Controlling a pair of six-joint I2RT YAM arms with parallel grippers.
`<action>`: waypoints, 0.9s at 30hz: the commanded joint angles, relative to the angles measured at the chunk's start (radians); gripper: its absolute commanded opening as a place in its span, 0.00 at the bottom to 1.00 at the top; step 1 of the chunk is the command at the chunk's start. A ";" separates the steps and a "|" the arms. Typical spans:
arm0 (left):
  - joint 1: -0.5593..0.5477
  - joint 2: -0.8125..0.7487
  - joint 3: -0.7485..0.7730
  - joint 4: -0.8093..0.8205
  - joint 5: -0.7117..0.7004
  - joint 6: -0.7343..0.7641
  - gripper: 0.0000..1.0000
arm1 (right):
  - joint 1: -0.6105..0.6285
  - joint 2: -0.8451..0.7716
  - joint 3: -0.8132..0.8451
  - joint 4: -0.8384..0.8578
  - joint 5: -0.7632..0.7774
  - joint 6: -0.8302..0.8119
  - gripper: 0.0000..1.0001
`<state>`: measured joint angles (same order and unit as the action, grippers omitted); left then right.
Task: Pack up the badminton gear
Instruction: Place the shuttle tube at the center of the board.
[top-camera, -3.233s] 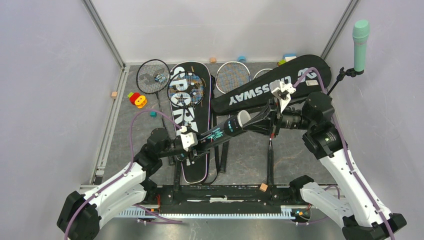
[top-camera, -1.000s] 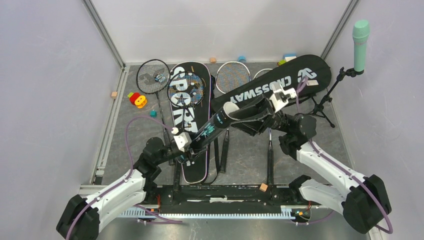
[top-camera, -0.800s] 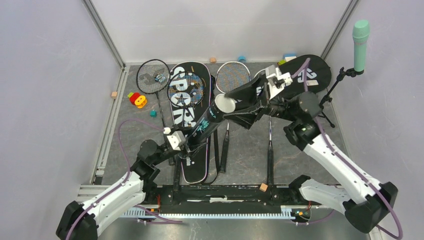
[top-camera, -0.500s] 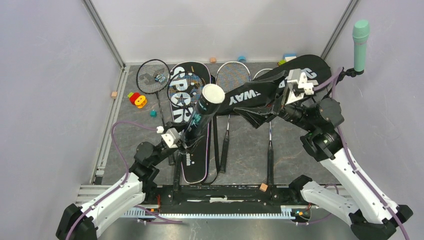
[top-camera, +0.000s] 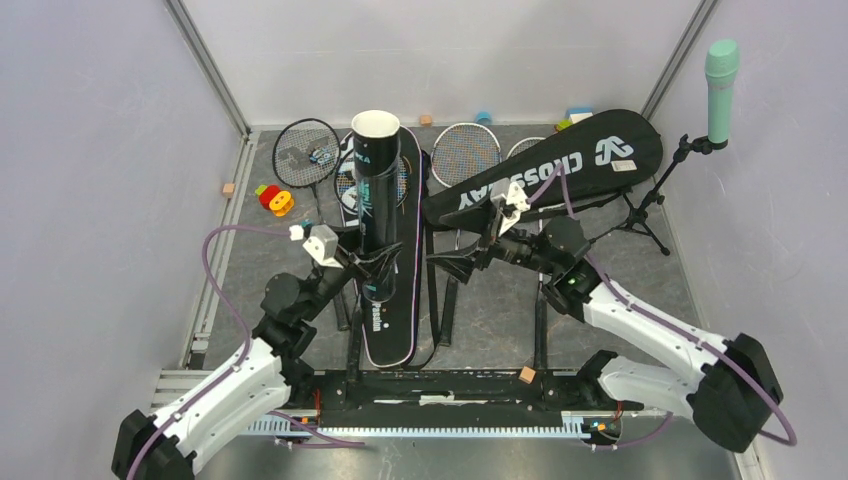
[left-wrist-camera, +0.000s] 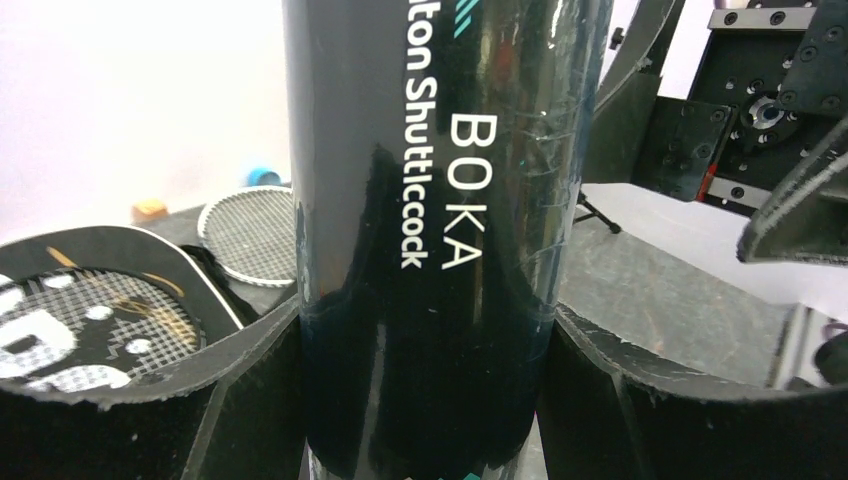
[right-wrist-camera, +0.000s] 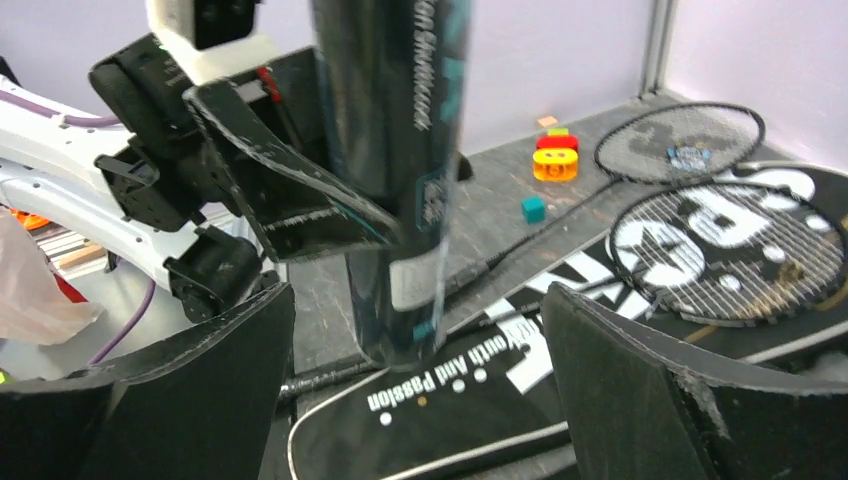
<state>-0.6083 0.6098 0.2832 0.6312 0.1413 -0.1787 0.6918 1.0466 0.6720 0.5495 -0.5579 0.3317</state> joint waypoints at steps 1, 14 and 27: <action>-0.001 0.062 0.075 0.081 0.067 -0.128 0.23 | 0.064 0.056 0.009 0.318 0.078 -0.024 0.98; -0.011 0.227 0.097 0.188 0.232 -0.200 0.24 | 0.155 0.257 0.126 0.342 0.377 -0.044 0.98; -0.024 0.254 0.104 0.148 0.193 -0.170 1.00 | 0.193 0.325 0.175 0.288 0.505 -0.033 0.37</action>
<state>-0.6254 0.9043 0.3386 0.7265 0.3500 -0.3546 0.8837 1.3972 0.8162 0.8608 -0.1429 0.3412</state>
